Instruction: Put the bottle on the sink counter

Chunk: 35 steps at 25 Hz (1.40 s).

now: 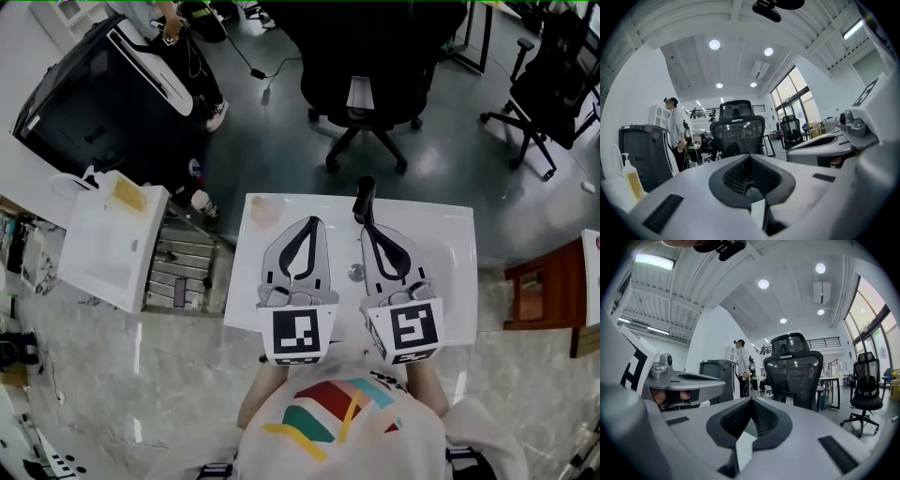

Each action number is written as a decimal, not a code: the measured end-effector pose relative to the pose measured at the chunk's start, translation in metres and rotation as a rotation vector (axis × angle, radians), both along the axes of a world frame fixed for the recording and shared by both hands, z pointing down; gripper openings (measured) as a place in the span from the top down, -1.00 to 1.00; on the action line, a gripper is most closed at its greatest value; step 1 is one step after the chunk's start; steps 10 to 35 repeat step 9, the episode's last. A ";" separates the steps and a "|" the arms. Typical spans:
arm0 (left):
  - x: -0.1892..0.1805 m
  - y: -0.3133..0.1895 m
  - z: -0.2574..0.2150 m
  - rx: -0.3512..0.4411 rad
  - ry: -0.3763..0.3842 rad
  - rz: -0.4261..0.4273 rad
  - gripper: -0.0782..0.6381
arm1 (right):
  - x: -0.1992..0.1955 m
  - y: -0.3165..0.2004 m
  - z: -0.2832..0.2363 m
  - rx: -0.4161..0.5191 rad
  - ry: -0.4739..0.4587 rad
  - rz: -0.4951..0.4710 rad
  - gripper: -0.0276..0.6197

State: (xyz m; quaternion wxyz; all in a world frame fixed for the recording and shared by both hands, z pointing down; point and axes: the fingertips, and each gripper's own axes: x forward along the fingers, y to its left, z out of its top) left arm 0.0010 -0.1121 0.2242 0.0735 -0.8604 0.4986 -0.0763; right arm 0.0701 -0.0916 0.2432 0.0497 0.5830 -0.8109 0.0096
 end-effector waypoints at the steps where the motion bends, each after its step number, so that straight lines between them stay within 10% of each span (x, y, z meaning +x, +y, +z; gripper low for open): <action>1: -0.002 0.000 0.000 -0.001 0.001 -0.003 0.73 | -0.002 0.000 0.000 0.002 0.003 -0.005 0.88; 35: -0.015 -0.007 0.005 -0.023 0.008 -0.025 0.73 | -0.009 -0.004 0.003 -0.003 0.009 -0.012 0.88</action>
